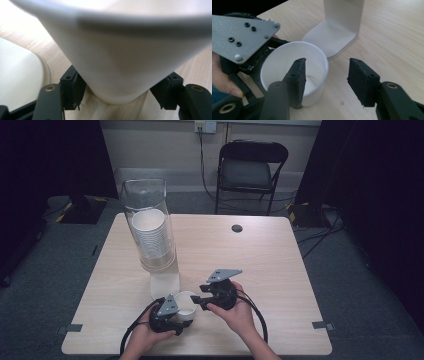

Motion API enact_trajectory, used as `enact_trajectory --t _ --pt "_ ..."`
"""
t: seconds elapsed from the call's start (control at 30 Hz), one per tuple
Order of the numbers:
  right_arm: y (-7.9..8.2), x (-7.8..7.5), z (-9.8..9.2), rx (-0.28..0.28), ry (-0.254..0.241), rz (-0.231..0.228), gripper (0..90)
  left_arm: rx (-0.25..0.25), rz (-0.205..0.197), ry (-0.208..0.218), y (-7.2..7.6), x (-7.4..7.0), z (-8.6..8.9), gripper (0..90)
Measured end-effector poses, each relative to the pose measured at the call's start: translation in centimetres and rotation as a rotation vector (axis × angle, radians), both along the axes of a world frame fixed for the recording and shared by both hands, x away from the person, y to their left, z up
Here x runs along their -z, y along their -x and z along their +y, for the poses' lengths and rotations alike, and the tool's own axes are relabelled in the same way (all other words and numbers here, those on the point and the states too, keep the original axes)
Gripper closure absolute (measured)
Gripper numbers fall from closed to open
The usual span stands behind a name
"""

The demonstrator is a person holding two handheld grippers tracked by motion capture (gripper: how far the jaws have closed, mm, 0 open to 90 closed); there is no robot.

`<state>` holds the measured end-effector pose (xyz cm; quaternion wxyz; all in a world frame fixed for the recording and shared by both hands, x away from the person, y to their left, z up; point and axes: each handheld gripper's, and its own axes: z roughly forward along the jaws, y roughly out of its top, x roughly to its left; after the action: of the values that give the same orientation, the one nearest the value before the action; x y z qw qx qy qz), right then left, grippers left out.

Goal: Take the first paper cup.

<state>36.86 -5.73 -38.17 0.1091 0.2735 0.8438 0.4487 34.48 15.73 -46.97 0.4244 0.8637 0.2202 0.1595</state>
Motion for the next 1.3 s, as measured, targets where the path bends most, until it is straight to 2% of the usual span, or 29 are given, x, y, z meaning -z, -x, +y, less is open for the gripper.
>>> enact_trajectory --t 0.03,0.07,0.13,0.17,0.2,0.23,0.27,0.33,0.47,0.53,0.57,0.6,0.63,0.67,0.7,0.77,0.83,0.87,0.97,1.0,1.1,1.2,1.23,1.27,1.3 --pt "0.0 0.1 0.3 -0.008 0.011 0.005 55.5 0.000 0.001 0.013 0.0 0.0 -0.1 34.1" --pt "0.0 0.1 0.3 -0.008 0.011 0.005 55.5 0.000 0.001 0.013 0.0 0.0 -0.1 34.1" --pt "0.0 0.4 0.9 -0.016 0.045 0.016 62.1 -0.001 0.004 0.014 0.1 0.0 -0.1 34.0" --pt "-0.1 0.7 1.1 -0.008 0.063 0.031 67.7 0.002 0.000 0.013 0.1 0.0 0.0 34.0" --pt "-0.1 0.7 1.1 -0.008 0.063 0.031 67.7 0.002 0.000 0.013 0.1 0.0 0.0 33.9" --pt "-0.2 0.8 1.2 -0.004 0.064 0.043 71.5 0.002 0.000 0.014 0.1 0.0 0.0 33.9" --pt "-0.3 0.8 1.1 0.018 0.083 0.033 77.1 0.006 -0.003 0.012 0.1 0.0 0.0 33.8" --pt "-0.3 0.8 1.0 0.020 0.085 0.031 78.7 0.009 -0.013 0.008 0.1 -0.1 0.0 33.8" --pt "-0.6 0.7 0.2 0.068 0.093 0.037 85.0 0.010 -0.023 0.040 0.2 0.0 -0.1 33.7" --pt "-0.6 0.7 0.0 0.078 0.095 0.037 85.2 0.013 -0.034 0.041 0.1 -0.1 -0.1 33.6" --pt "-0.8 0.7 -0.3 0.085 0.077 0.038 85.5 -0.002 -0.033 0.045 0.1 -0.1 0.0 33.6" --pt "-0.9 0.6 -0.5 0.092 0.067 0.033 86.5 -0.004 -0.031 0.023 0.1 -0.1 0.1 33.3" --pt "-0.9 0.6 -0.5 0.092 0.067 0.033 86.5 -0.004 -0.031 0.023 0.1 -0.1 0.1 32.8" --pt "-1.1 0.4 -1.0 0.123 0.080 -0.001 86.7 -0.009 -0.025 0.010 0.1 0.0 0.2 32.8" --pt "-1.3 0.3 -1.4 0.133 0.082 -0.003 86.6 -0.010 -0.023 -0.006 0.1 -0.1 0.4 32.6" --pt "-1.5 0.2 -1.7 0.133 0.078 0.002 86.7 -0.009 -0.028 -0.003 0.1 0.0 0.7 32.6" --pt "-1.9 -0.1 -2.5 0.169 0.083 -0.013 86.9 -0.017 -0.034 -0.006 0.1 0.0 1.0 32.5" --pt "-2.3 -0.3 -3.3 0.192 0.076 -0.006 87.0 -0.031 -0.021 -0.005 0.1 0.0 1.2 31.0" --pt "-2.8 -0.5 -4.0 0.215 0.076 -0.004 86.9 -0.047 -0.008 -0.012 0.0 0.0 1.4 27.8" --pt "-3.2 -0.4 -4.6 0.238 0.070 0.013 86.8 -0.052 -0.005 -0.011 0.0 0.1 1.6 27.8" --pt "-3.4 -0.3 -5.2 0.244 0.049 0.023 85.8 -0.056 -0.001 -0.017 0.0 0.1 1.8 27.7" --pt "-3.5 -0.2 -5.6 0.253 0.046 0.036 75.9 -0.068 0.005 -0.020 0.0 0.1 2.0 27.0" --pt "-3.6 -0.1 -5.7 0.269 0.045 0.027 64.8 -0.074 0.012 -0.014 0.0 0.1 2.0 25.5" --pt "-3.6 -0.1 -5.7 0.269 0.045 0.027 64.8 -0.075 0.009 -0.022 -0.1 0.0 2.1 25.5" --pt "-3.6 -0.1 -5.8 0.276 0.045 0.022 54.9 -0.075 0.011 -0.029 0.0 0.0 2.2 25.3"
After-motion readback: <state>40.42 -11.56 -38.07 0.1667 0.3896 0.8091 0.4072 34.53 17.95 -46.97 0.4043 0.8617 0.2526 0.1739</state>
